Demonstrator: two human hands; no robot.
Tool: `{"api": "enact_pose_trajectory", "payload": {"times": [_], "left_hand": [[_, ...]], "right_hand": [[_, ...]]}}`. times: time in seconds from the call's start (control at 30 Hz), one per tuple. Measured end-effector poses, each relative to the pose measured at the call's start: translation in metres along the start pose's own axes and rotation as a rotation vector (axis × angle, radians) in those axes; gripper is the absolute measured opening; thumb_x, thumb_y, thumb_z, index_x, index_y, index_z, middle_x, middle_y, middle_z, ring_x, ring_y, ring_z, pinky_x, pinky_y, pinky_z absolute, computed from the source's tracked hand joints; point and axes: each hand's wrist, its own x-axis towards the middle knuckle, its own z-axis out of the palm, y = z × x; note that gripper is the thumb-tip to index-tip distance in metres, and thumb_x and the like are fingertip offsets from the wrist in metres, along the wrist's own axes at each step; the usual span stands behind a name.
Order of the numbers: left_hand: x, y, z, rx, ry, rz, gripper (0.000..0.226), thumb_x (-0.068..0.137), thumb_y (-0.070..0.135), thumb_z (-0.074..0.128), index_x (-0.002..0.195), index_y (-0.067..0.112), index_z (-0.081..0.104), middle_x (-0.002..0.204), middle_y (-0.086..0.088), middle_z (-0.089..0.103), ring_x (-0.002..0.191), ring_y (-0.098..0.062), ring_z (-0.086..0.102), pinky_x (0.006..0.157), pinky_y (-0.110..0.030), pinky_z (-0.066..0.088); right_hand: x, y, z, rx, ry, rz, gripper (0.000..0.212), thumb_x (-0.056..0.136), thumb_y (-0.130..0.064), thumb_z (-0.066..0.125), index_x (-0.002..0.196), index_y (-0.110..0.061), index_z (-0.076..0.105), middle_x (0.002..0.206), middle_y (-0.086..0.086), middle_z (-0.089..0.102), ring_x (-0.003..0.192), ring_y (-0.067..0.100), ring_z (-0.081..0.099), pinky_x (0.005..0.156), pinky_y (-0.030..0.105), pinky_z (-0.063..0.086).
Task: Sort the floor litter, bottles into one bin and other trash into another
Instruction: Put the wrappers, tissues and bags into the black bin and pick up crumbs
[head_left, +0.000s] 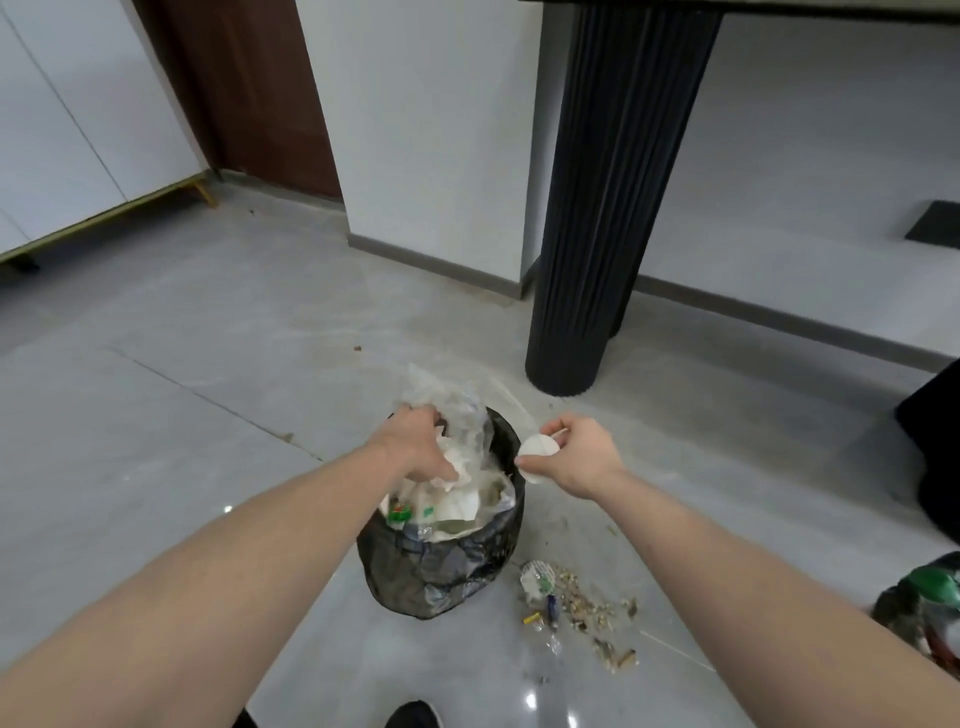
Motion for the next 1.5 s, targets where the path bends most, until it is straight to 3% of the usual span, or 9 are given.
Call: {"api": "enact_pose_trajectory", "payload": {"times": [0.1,0.23,0.4,0.57,0.73,1.0,1.27,1.4,1.5], "left_hand": [[0.001,-0.013,-0.006,-0.011,0.011,-0.024,0.095,0.069,0.045,0.088,0.148,0.022,0.042,0.137,-0.006,0.043,0.116,-0.029,0.059,0.097,-0.039,0.053],[-0.005,-0.028,-0.015,-0.015,0.048,-0.044,0.076,0.073,0.023,0.077,0.143,0.023,0.047,0.129,-0.004,0.044,0.106,-0.026,0.060,0.087,-0.034,0.054],[-0.021,-0.029,-0.025,0.041,0.016,-0.020,0.057,0.078,0.019,0.071,0.132,0.022,0.055,0.118,-0.002,0.045,0.099,-0.025,0.058,0.077,-0.032,0.051],[-0.051,-0.004,-0.028,0.108,0.004,0.136,0.069,0.077,0.014,0.066,0.144,0.026,0.050,0.137,0.000,0.048,0.118,-0.022,0.057,0.086,-0.029,0.050],[-0.094,0.012,-0.014,0.332,-0.023,0.361,0.059,0.082,0.019,0.066,0.138,0.030,0.052,0.133,0.008,0.051,0.120,-0.019,0.055,0.080,-0.028,0.044],[-0.091,0.012,0.012,0.223,-0.224,0.350,0.047,0.084,0.019,0.062,0.130,0.028,0.059,0.126,0.004,0.054,0.116,-0.017,0.053,0.094,-0.031,0.050],[-0.069,0.023,0.022,0.220,-0.243,0.380,0.041,0.086,0.022,0.060,0.124,0.035,0.058,0.120,0.010,0.050,0.113,-0.016,0.053,0.094,-0.034,0.049],[-0.064,0.031,0.025,0.198,-0.256,0.424,0.040,0.088,0.024,0.060,0.126,0.037,0.058,0.124,0.014,0.050,0.116,-0.012,0.050,0.100,-0.033,0.046],[-0.061,0.033,0.023,0.191,-0.245,0.442,0.038,0.090,0.027,0.061,0.127,0.037,0.057,0.116,0.018,0.046,0.107,-0.009,0.048,0.096,-0.029,0.044]], "right_hand": [[0.009,-0.026,0.023,0.017,0.010,-0.008,0.047,0.065,-0.033,0.094,0.097,-0.023,0.060,0.101,0.001,0.063,0.089,0.017,0.061,0.066,0.026,0.050],[0.016,-0.037,0.048,0.005,-0.012,-0.009,0.056,0.068,-0.036,0.093,0.111,-0.021,0.060,0.106,0.000,0.063,0.098,0.019,0.064,0.083,0.035,0.058],[0.000,-0.020,0.053,-0.078,0.022,-0.065,0.065,0.080,-0.040,0.083,0.135,-0.023,0.054,0.132,0.000,0.058,0.113,0.020,0.060,0.095,0.037,0.054],[-0.035,0.029,0.030,-0.100,0.100,-0.147,0.043,0.092,-0.034,0.069,0.133,-0.032,0.056,0.137,-0.008,0.052,0.109,0.011,0.060,0.091,0.030,0.053],[-0.056,0.085,0.007,-0.090,0.127,-0.072,0.035,0.096,-0.030,0.065,0.129,-0.034,0.057,0.133,-0.009,0.051,0.102,0.009,0.059,0.088,0.032,0.056],[-0.062,0.160,0.034,-0.132,0.031,0.078,0.043,0.091,-0.026,0.068,0.132,-0.028,0.057,0.132,-0.007,0.050,0.093,0.009,0.061,0.087,0.033,0.055],[-0.053,0.200,0.110,-0.271,-0.111,0.152,0.047,0.082,-0.025,0.065,0.128,-0.026,0.060,0.130,0.000,0.053,0.115,0.024,0.060,0.097,0.030,0.047],[-0.043,0.214,0.140,-0.394,-0.205,0.118,0.039,0.076,-0.014,0.065,0.111,-0.029,0.059,0.127,-0.005,0.046,0.119,0.023,0.052,0.094,0.034,0.048],[-0.034,0.223,0.156,-0.442,-0.213,0.070,0.047,0.077,-0.015,0.068,0.121,-0.027,0.057,0.137,-0.005,0.041,0.130,0.024,0.043,0.104,0.034,0.044]]}}
